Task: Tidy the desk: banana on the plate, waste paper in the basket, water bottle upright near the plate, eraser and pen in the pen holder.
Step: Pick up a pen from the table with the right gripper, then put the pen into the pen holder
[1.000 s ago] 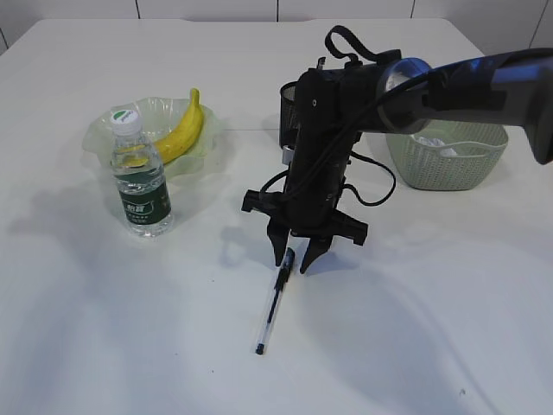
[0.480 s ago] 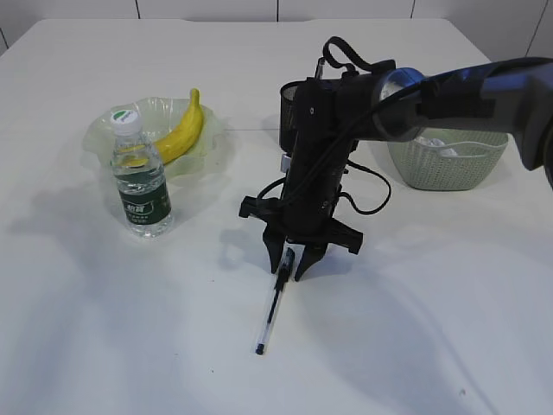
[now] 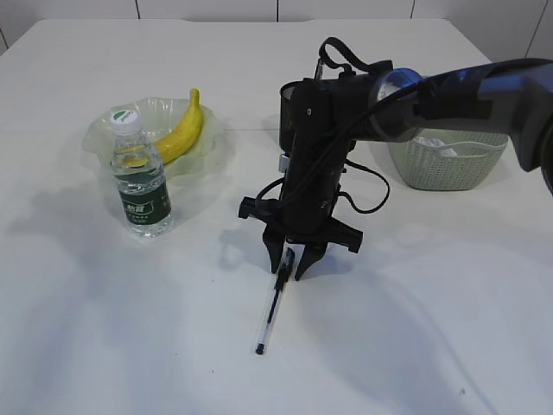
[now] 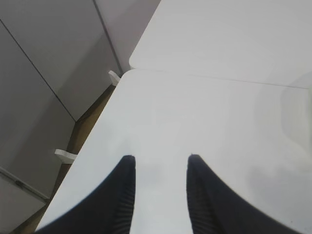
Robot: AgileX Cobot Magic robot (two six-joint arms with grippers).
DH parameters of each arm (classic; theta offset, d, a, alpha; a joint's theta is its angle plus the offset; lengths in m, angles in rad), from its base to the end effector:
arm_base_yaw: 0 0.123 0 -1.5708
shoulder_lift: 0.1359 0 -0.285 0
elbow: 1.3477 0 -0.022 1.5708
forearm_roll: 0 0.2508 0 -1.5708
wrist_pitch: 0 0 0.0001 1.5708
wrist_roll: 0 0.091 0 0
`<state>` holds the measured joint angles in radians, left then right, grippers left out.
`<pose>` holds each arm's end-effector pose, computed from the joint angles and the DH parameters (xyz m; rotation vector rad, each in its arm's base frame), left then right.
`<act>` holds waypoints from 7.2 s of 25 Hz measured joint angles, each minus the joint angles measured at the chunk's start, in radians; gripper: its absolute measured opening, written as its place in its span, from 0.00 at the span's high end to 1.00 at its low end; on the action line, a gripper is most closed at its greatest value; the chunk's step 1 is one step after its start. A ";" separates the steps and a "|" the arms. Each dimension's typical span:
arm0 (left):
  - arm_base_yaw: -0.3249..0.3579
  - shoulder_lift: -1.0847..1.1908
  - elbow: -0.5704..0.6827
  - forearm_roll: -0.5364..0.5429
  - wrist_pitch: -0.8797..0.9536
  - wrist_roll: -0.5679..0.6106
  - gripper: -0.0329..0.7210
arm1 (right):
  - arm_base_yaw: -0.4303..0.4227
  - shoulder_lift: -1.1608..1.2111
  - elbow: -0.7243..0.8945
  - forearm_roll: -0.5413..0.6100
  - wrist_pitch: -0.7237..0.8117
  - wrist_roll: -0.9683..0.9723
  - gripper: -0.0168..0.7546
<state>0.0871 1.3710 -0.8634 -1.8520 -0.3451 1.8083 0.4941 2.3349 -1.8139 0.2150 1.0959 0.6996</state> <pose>0.2908 0.0550 0.2824 -0.3524 2.0496 0.3618 0.4007 0.2355 0.1255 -0.4567 -3.0199 -0.2800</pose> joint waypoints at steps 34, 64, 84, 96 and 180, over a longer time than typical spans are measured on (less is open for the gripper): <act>0.000 0.000 0.000 0.000 -0.026 0.000 0.63 | 0.000 0.009 -0.013 -0.041 0.052 -0.021 0.88; 0.000 0.000 0.000 0.000 -0.026 0.000 0.63 | -0.027 0.043 -0.649 -0.498 0.063 -0.107 0.88; 0.000 0.000 0.000 0.000 -0.026 0.000 0.63 | -0.168 0.079 -0.732 -0.658 -0.550 -0.109 0.89; 0.000 0.000 0.000 0.000 -0.026 0.000 0.63 | -0.172 0.173 -0.732 -0.749 -0.698 -0.111 0.89; 0.000 0.000 0.000 0.002 0.021 0.000 0.63 | -0.174 0.282 -0.741 -0.888 -0.765 -0.001 0.64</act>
<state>0.0871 1.3710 -0.8634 -1.8502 -0.3237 1.8083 0.3204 2.6173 -2.5545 -0.6734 0.3308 0.6982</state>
